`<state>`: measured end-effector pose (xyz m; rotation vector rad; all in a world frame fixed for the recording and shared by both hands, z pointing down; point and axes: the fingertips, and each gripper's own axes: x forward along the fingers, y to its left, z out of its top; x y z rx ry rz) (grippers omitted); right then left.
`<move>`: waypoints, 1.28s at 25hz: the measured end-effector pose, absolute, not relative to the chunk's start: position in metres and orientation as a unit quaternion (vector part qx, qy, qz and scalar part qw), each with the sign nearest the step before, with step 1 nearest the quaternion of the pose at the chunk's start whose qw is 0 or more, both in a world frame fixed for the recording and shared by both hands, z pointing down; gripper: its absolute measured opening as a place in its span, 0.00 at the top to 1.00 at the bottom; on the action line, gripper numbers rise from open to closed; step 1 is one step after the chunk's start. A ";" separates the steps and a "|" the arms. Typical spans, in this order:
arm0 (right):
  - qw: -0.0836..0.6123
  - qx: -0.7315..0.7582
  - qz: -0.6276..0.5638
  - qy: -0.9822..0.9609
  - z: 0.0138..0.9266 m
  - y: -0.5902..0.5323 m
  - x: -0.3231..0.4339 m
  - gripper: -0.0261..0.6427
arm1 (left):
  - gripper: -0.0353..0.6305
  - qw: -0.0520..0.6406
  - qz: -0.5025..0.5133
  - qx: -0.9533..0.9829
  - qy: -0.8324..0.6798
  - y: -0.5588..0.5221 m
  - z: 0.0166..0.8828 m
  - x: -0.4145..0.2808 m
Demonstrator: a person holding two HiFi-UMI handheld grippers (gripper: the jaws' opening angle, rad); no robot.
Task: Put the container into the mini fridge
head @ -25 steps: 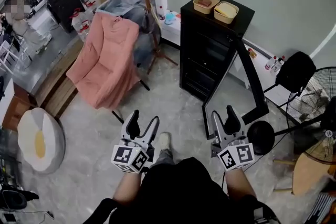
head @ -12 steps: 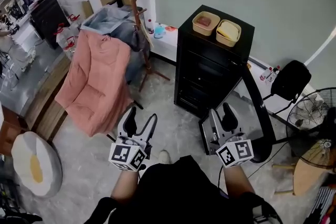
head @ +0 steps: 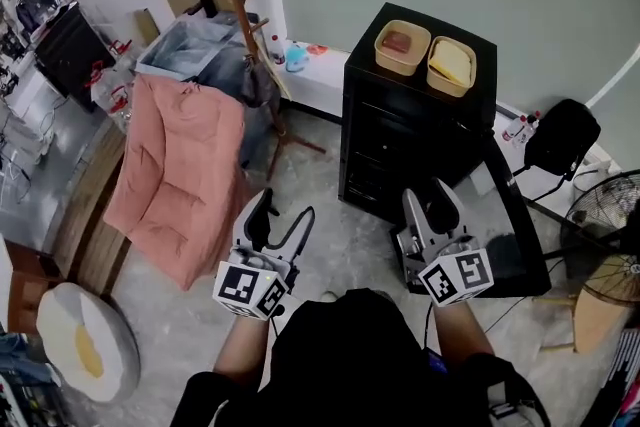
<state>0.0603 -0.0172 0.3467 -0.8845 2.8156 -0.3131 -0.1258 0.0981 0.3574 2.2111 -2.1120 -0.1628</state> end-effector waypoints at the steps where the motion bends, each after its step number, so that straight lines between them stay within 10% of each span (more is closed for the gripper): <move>1: 0.085 -0.298 -0.109 0.945 0.348 -0.020 0.057 0.64 | 0.45 0.041 -0.054 0.725 -0.686 0.092 0.358 -0.127; 32: 0.069 -0.231 -0.145 0.960 0.349 -0.174 0.011 0.74 | 0.46 -0.004 0.019 0.830 -0.557 -0.149 0.332 -0.108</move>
